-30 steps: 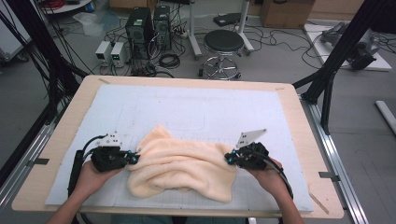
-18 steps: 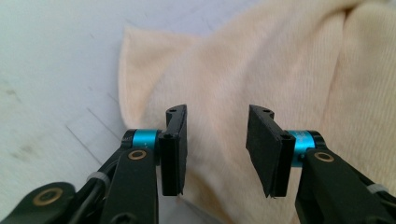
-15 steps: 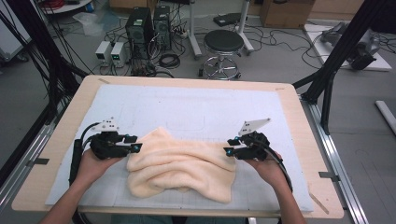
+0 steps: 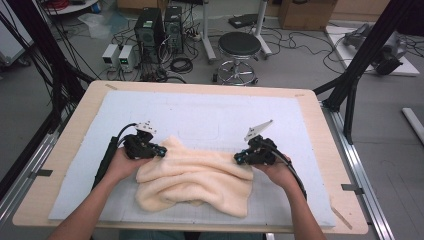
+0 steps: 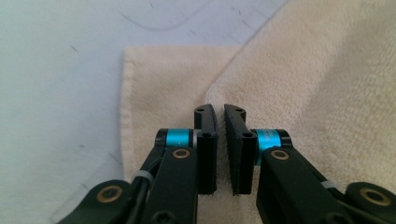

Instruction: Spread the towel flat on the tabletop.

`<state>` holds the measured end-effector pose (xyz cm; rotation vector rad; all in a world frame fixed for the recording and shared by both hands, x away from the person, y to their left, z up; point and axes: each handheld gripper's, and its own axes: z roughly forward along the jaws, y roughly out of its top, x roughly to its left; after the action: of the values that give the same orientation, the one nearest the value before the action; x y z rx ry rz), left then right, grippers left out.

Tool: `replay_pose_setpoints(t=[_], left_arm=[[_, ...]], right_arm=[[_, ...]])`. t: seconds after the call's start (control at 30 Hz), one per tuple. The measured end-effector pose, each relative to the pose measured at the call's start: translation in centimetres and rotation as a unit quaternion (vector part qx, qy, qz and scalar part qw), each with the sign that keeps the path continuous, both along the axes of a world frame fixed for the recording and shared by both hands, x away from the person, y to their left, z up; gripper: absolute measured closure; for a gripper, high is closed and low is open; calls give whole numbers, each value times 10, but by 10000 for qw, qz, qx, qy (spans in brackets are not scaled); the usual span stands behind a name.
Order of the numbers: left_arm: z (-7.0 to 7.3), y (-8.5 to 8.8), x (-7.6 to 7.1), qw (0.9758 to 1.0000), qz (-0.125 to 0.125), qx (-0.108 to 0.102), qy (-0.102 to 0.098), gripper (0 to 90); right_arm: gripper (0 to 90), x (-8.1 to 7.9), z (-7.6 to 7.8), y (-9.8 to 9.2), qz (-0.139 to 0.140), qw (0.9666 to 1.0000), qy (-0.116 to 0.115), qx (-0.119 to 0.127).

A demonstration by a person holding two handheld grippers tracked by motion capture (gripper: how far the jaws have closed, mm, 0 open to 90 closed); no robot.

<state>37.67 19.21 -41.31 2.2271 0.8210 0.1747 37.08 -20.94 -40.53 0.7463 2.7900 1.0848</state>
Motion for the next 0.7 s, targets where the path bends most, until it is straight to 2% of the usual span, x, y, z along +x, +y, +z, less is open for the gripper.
replay_pose_setpoints(t=[0.03, 0.1, 0.13, 0.17, 0.2, 0.23, 0.27, 0.3, 0.33, 0.37, 0.4, 0.43, 0.47, 0.5, 0.53, 0.6, 0.63, 0.67, 0.7], left_arm=[[0, 0, 0, 10000, 0, 0, 0, 845], [10, 2, 1, 9995, 195, -191, -185, 848], [16, 3, 1, 9984, 314, -355, -310, 848], [30, 5, 2, 9961, 444, -544, -525, 849], [30, 5, 2, 9961, 444, -544, -525, 848], [49, 6, 0, 9906, 671, -766, -915, 847], [49, 6, 0, 9906, 671, -766, -915, 846], [58, 7, -3, 9882, 731, -837, -1054, 844], [65, 8, -6, 9864, 743, -887, -1164, 842], [69, 9, -11, 9858, 703, -917, -1218, 840], [71, 10, -17, 9870, 592, -889, -1202, 840], [69, 11, -23, 9886, 475, -830, -1159, 837], [65, 11, -31, 9907, 378, -706, -1104, 835], [58, 12, -39, 9921, 266, -634, -1049, 835], [50, 13, -46, 9934, 172, -601, -966, 834], [34, 14, -62, 9957, 21, -493, -780, 833], [18, 14, -73, 9972, -126, -457, -581, 832], [18, 14, -73, 9972, -126, -457, -581, 829], [10, 14, -77, 9978, -175, -456, -443, 822]], right_arm=[[846, 2, 5, -1, -101, 9998, -179, -25], [848, 8, 25, -6, -381, 9979, -496, 156], [849, 10, 36, -8, -488, 9965, -648, 184], [849, 11, 47, -9, -567, 9950, -791, 240], [849, 11, 47, -9, -567, 9950, -791, 240], [849, 10, 70, -10, -676, 9903, -1170, 328], [849, 10, 70, -10, -676, 9903, -1170, 328], [846, 5, 91, -11, -656, 9868, -1416, 433], [845, 0, 98, -11, -611, 9858, -1482, 500], [843, -4, 101, -12, -524, 9852, -1546, 528], [843, -4, 101, -12, -524, 9852, -1546, 528], [841, -18, 98, -12, -388, 9871, -1491, 435], [841, -25, 92, -12, -308, 9885, -1419, 431], [841, -25, 92, -12, -308, 9885, -1419, 431], [841, -42, 75, -12, -150, 9914, -1257, 325], [841, -58, 53, -11, 6, 9945, -991, 341], [839, -63, 45, -10, 52, 9958, -869, 276], [837, -69, 32, -8, 127, 9973, -711, 117], [831, -74, 23, -6, 197, 9980, -596, 104]])
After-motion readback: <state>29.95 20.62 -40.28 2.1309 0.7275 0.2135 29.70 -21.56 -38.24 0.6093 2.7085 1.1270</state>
